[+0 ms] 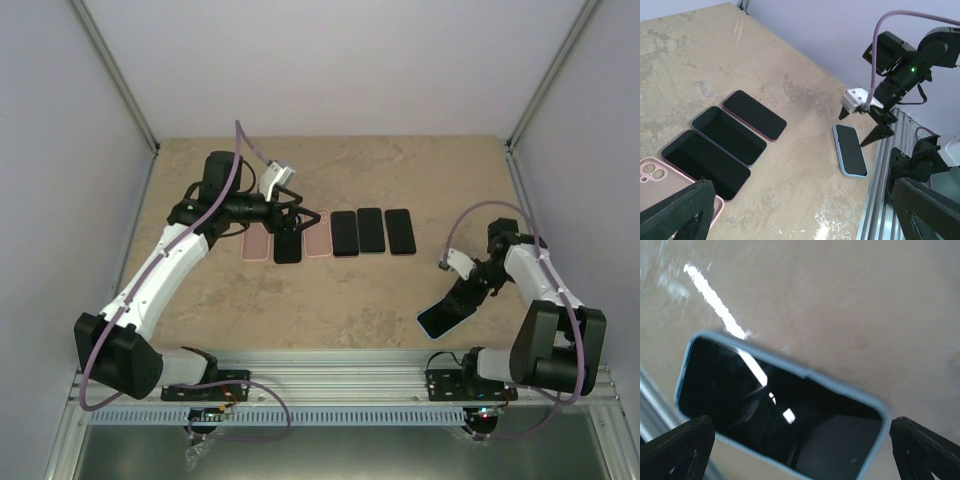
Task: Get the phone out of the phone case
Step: Pick up the phone at the center of the board.
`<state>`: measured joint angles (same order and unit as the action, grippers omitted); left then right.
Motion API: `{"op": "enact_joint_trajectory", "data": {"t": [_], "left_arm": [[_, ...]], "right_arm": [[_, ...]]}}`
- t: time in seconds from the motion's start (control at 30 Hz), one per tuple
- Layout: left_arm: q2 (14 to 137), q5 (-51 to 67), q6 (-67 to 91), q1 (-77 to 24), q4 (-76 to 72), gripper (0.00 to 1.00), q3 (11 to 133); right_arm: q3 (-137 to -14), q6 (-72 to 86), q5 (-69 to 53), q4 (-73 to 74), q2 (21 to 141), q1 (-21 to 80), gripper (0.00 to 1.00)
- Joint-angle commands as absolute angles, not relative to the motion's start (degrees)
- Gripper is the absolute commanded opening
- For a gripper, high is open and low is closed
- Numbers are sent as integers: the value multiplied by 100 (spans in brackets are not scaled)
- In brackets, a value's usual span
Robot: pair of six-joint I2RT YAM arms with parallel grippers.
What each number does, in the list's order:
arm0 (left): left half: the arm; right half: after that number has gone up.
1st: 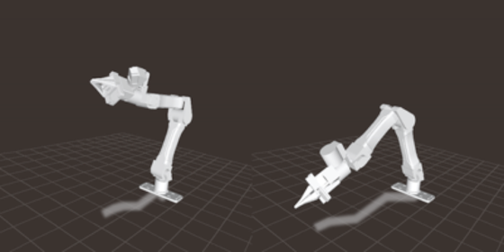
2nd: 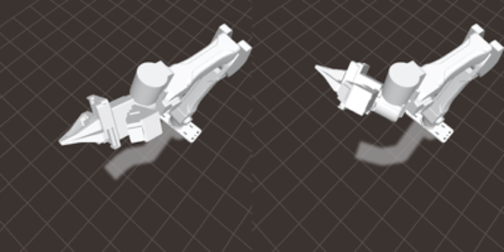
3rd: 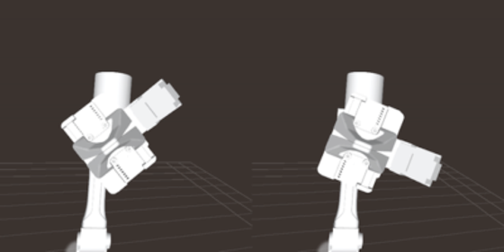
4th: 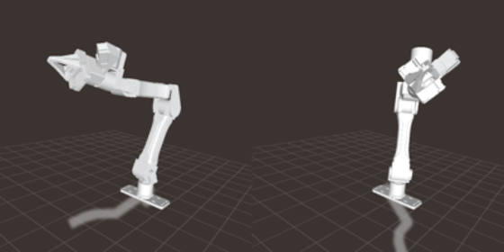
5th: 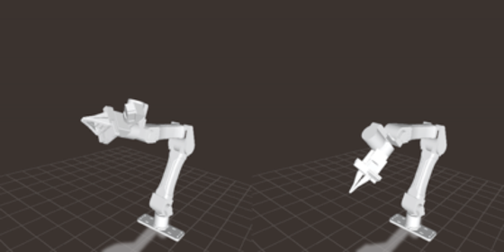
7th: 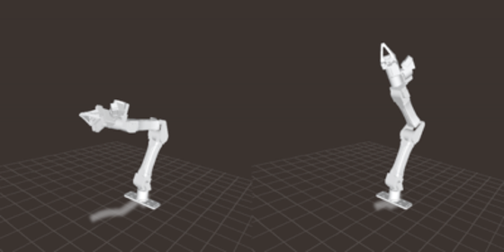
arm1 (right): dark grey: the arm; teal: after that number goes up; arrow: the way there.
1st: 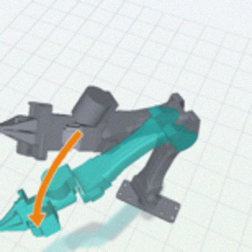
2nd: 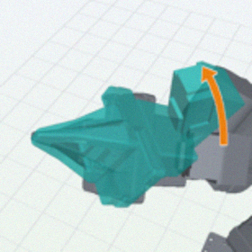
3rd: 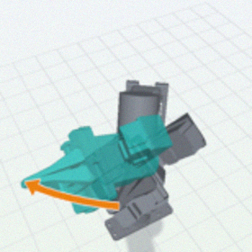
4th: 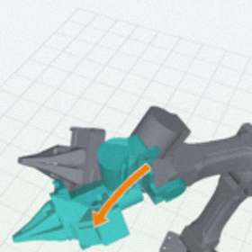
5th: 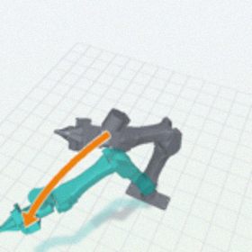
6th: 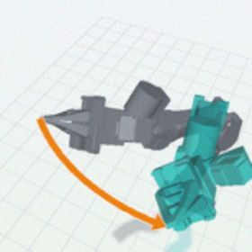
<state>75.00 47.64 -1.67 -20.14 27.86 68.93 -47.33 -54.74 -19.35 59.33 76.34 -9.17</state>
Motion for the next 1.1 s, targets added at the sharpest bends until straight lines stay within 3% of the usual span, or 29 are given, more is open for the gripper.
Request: {"op": "enact_joint_trajectory", "data": {"t": [0.0,0.43,0.57,0.83,1.07], "left_arm": [[7575,4815,-195,-2021,2651,99,6861],[7499,4801,-245,-2021,2622,100,6759],[7512,4829,-222,-2021,2581,99,6741],[7585,4875,-185,-2021,2549,99,6786],[7641,4861,-167,-2021,2560,99,6836]], "right_arm": [[-4261,-6341,-1401,6442,7404,-967,97],[-3440,-6755,-101,5991,7143,-1038,84],[-3297,-6608,25,5656,7104,-1038,75],[-3531,-5886,-326,4936,7654,-969,45],[-3787,-5475,-654,4544,8105,-681,38]]}}
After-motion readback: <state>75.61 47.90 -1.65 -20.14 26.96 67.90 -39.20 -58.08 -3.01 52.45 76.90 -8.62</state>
